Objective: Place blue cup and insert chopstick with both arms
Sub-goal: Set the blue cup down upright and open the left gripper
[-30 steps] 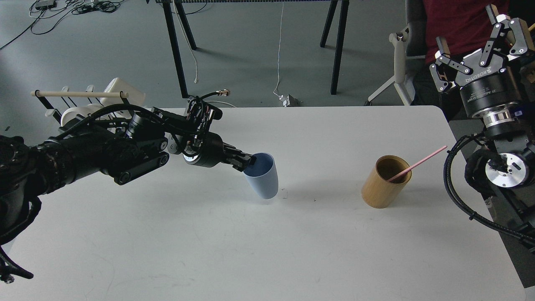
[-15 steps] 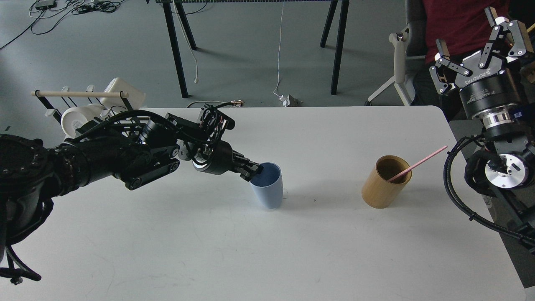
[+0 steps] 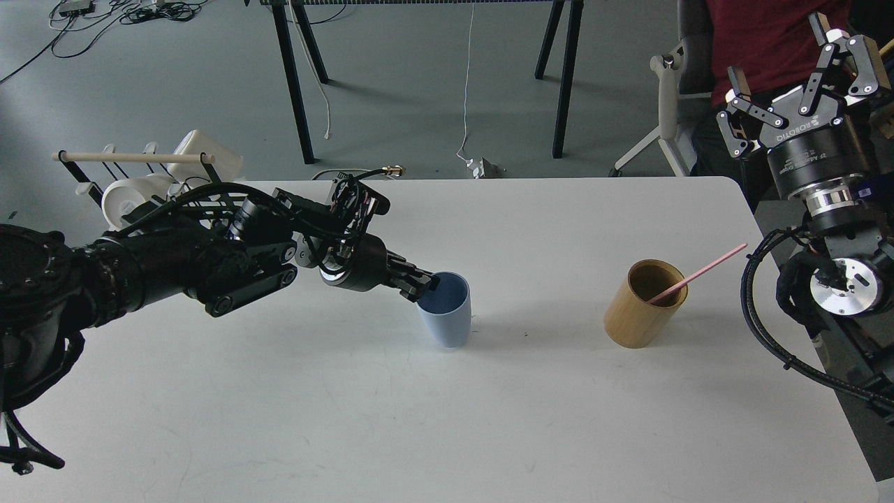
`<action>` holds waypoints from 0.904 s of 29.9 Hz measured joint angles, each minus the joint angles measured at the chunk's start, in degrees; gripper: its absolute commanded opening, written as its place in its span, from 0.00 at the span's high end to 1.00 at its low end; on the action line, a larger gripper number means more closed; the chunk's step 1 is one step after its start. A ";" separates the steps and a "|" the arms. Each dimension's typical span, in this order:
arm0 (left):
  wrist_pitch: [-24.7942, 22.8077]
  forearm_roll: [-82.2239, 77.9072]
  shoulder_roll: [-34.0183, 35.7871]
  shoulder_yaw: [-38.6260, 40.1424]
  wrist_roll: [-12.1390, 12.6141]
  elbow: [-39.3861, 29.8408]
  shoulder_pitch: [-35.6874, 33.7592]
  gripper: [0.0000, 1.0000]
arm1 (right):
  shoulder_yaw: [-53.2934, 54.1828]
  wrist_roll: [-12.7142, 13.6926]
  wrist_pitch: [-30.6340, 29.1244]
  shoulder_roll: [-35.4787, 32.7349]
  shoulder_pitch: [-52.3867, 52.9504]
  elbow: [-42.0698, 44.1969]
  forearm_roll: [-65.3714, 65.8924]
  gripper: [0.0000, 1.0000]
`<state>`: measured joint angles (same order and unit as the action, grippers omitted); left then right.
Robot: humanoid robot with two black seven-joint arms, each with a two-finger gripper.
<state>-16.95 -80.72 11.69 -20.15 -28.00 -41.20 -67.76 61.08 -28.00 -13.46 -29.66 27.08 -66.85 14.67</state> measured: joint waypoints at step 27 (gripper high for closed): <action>-3.48 8.87 3.30 5.51 0.00 -0.47 1.44 0.17 | -0.56 0.00 -0.14 -1.00 0.77 -0.50 3.29 0.09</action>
<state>-20.43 -71.85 14.99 -14.64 -28.00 -41.66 -66.32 60.51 -28.00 -13.60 -30.66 27.85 -67.35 17.97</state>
